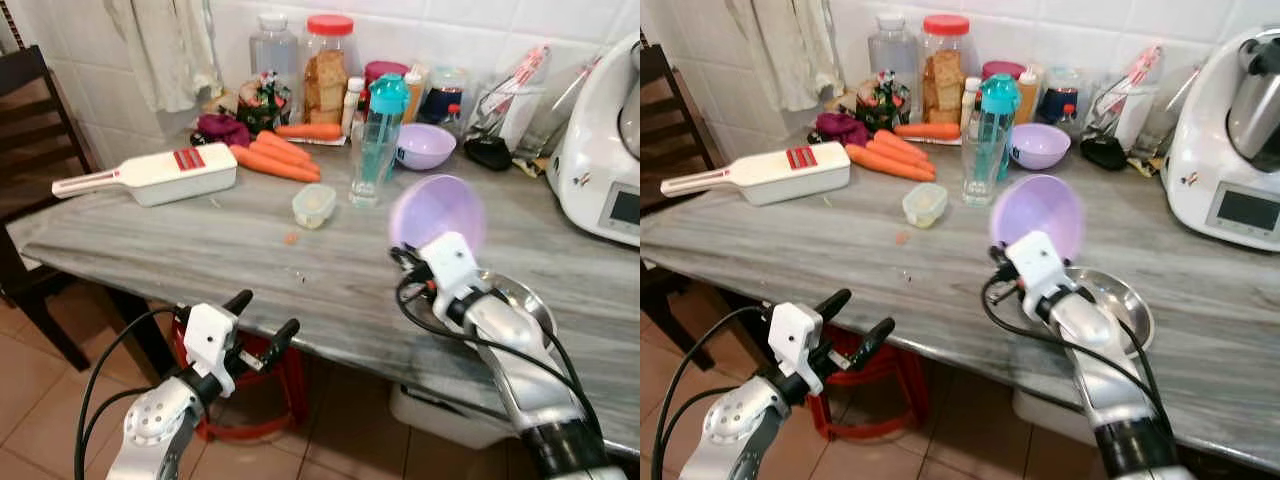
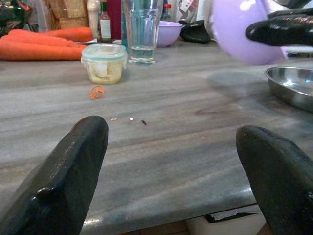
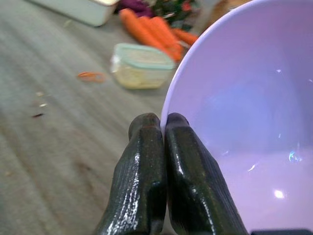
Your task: Setting the table
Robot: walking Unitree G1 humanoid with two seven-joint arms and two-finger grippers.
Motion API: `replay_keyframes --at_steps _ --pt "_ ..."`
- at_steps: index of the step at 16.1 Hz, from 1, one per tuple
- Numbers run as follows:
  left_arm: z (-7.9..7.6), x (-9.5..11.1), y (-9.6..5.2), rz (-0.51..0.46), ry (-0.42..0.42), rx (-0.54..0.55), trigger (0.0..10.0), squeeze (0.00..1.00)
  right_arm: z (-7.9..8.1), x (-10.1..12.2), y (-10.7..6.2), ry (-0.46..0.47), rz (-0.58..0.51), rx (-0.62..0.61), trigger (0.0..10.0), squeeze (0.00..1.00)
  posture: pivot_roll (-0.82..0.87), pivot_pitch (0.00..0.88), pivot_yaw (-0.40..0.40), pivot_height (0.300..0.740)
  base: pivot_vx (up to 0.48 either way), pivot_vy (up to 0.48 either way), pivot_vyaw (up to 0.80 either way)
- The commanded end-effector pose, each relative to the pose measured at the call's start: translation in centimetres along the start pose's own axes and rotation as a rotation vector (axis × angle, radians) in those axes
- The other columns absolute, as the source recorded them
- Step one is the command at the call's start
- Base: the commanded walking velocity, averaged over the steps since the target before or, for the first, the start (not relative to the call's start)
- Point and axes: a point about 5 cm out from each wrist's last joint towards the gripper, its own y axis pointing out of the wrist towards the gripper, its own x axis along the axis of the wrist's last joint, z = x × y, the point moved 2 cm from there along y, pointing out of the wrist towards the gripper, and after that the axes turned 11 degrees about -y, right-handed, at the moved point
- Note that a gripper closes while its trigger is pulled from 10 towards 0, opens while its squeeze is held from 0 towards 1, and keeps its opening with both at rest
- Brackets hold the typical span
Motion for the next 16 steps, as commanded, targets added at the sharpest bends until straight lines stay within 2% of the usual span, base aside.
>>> replay_keyframes --at_steps 1,3,4,5,7,14,15,16 --pt "-0.5 0.3 0.1 -0.016 0.017 -0.017 10.0 0.0 0.0 0.5 0.4 -0.007 -0.021 0.034 10.0 0.0 0.02 0.0 -0.059 0.74 0.0 0.0 0.0" --pt "-0.7 0.4 0.2 -0.022 0.017 -0.011 10.0 0.0 1.2 0.6 0.8 0.008 -0.028 0.125 10.0 0.0 0.02 0.0 -0.059 0.74 0.0 0.0 0.0" --pt "-0.8 0.4 0.2 -0.022 0.017 -0.013 10.0 0.0 1.6 0.4 0.9 -0.001 -0.021 0.146 10.0 0.05 0.03 0.0 -0.064 0.74 0.0 0.0 0.0" --pt "-0.9 0.4 0.3 -0.02 0.019 -0.023 10.0 0.0 2.0 0.3 0.9 0.009 -0.014 0.173 10.0 0.05 0.03 0.0 -0.063 0.74 0.0 0.0 0.0" --pt "-1.0 0.4 0.3 -0.013 0.024 -0.039 10.0 0.0 2.5 0.0 0.7 0.048 0.001 0.196 10.0 0.0 0.03 0.0 -0.058 0.74 0.0 0.0 0.0" --pt "-1.2 0.3 0.5 0.002 0.036 -0.073 10.0 0.0 3.4 0.0 -0.5 0.072 0.024 0.272 10.0 0.0 0.02 0.0 -0.036 0.74 0.0 0.0 0.0" --pt "-1.3 0.3 0.6 0.005 0.033 -0.078 10.0 0.0 3.4 -0.1 -0.7 0.07 0.029 0.274 10.0 0.22 0.01 0.0 -0.034 0.74 0.0 0.0 0.0" --pt "-1.3 0.3 0.6 0.006 0.031 -0.081 10.0 0.0 3.5 -0.1 -0.7 0.07 0.031 0.273 10.0 1.0 0.01 0.0 -0.032 0.74 0.0 0.0 0.0"
